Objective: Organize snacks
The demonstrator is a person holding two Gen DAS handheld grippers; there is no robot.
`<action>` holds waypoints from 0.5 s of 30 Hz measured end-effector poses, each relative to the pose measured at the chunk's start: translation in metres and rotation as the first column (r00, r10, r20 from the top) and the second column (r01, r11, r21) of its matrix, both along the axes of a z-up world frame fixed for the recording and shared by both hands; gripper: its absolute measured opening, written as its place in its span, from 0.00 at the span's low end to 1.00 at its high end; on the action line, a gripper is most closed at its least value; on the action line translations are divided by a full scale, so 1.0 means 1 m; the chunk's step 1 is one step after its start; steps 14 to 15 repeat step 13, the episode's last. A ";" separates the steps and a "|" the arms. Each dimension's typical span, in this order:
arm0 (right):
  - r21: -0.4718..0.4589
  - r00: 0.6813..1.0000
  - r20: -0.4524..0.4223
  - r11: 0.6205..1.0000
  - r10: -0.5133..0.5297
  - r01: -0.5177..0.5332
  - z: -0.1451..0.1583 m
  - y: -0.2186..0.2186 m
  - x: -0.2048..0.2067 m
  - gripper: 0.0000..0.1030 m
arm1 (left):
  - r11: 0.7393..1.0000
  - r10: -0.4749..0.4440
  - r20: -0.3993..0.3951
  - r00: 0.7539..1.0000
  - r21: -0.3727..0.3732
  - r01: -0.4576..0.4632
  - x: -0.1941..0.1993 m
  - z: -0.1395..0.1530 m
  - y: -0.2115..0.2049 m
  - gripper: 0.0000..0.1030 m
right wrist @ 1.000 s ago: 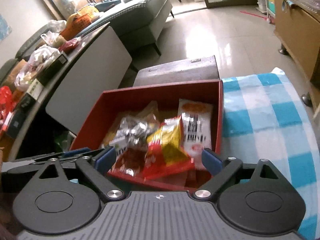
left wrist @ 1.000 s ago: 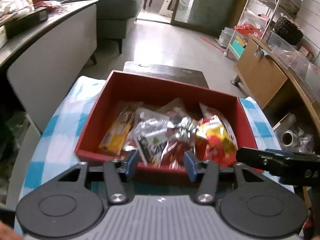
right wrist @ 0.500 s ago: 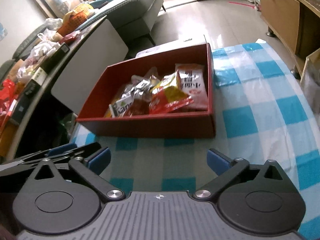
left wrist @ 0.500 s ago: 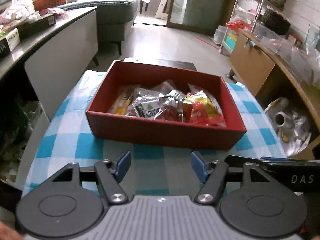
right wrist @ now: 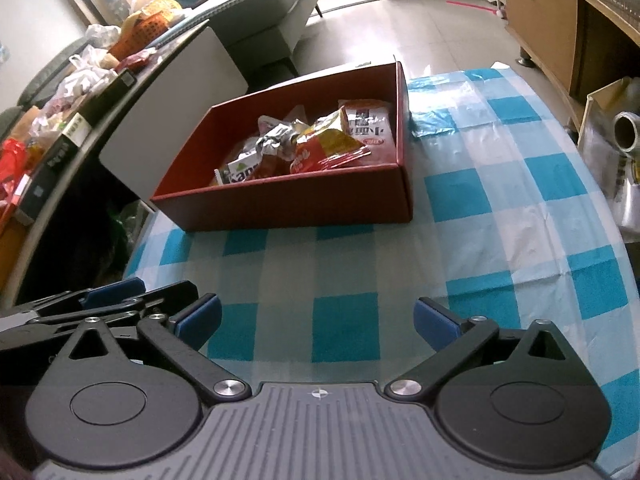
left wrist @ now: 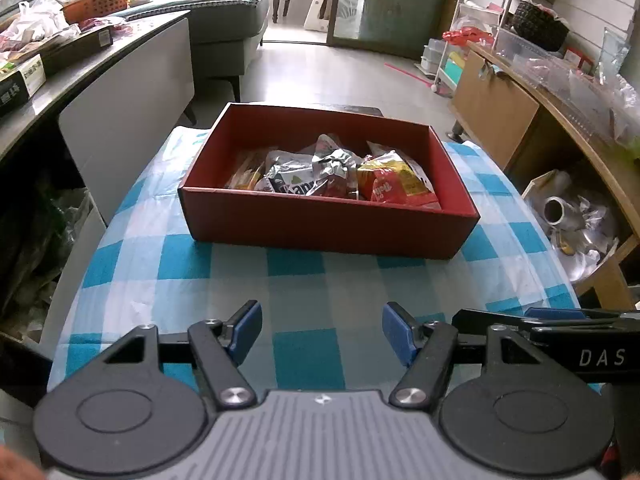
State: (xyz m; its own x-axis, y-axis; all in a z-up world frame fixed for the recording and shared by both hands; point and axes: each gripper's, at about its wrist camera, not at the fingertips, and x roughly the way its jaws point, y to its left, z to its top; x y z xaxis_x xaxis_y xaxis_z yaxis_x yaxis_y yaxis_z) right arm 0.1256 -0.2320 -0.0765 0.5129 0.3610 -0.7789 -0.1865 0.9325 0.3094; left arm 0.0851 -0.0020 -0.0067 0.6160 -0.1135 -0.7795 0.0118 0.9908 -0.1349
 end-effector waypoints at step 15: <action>0.012 1.000 0.003 1.000 0.014 -0.014 -0.001 0.006 -0.010 1.00 | 1.000 0.026 0.007 1.000 0.003 -0.026 -0.013 0.000 0.006 0.59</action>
